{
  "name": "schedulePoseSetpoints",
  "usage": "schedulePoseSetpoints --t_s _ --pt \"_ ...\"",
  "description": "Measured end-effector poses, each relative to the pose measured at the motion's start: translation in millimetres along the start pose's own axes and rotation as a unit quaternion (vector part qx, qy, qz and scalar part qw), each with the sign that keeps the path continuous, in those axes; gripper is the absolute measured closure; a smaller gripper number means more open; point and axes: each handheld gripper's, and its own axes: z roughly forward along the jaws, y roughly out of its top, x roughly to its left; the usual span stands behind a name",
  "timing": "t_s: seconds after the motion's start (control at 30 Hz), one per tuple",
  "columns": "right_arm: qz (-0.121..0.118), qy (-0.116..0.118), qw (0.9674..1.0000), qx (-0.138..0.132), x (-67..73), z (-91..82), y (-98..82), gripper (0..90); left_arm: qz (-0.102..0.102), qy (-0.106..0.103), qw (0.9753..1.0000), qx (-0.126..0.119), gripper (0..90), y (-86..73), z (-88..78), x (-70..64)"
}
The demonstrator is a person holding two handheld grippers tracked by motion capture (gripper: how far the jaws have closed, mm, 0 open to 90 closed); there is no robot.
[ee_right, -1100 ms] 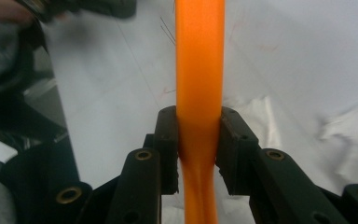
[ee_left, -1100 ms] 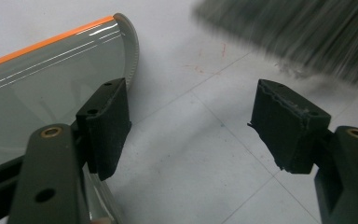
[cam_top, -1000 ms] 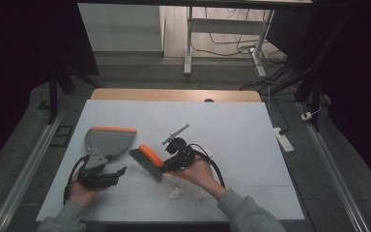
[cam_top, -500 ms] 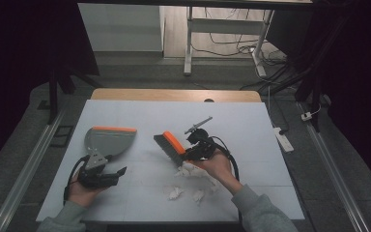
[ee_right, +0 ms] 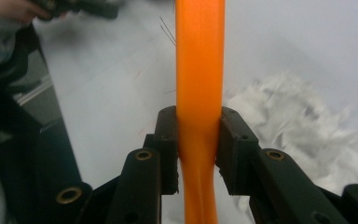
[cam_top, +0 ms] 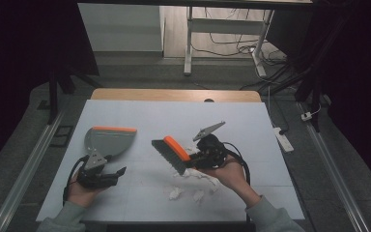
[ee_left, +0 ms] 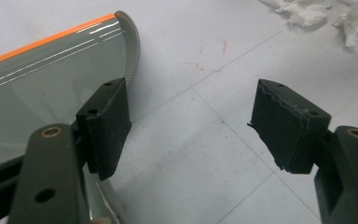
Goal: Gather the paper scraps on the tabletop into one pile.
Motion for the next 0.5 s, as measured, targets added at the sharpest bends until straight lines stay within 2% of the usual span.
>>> schedulePoseSetpoints --t_s 0.1,0.23,0.37,0.4,0.47,0.5 --pt "-0.018 0.014 0.9995 0.024 12.0 1.0 -6.3 71.0 0.002 0.001 1.0000 0.003 29.0 0.2 0.5 -0.6" --pt "-0.054 0.032 0.9958 0.067 32.8 6.2 -10.8 71.0 0.002 0.000 1.0000 0.003 28.9 0.1 0.4 -0.9" --pt "-0.081 0.050 0.9904 0.100 52.6 15.7 -13.3 71.0 0.003 -0.001 1.0000 0.002 28.4 0.0 0.6 -1.3" --pt "-0.093 0.046 0.9882 0.113 55.9 20.2 -14.4 71.0 0.003 -0.001 1.0000 0.002 28.4 0.0 0.4 -1.3" --pt "-0.101 0.037 0.9844 0.139 60.4 30.3 -16.9 71.0 0.003 -0.002 1.0000 0.001 28.4 -0.2 0.1 -0.9" --pt "-0.102 0.038 0.9837 0.143 60.2 33.5 -17.6 71.0 0.002 -0.002 1.0000 0.001 28.5 -0.3 0.1 -0.7"
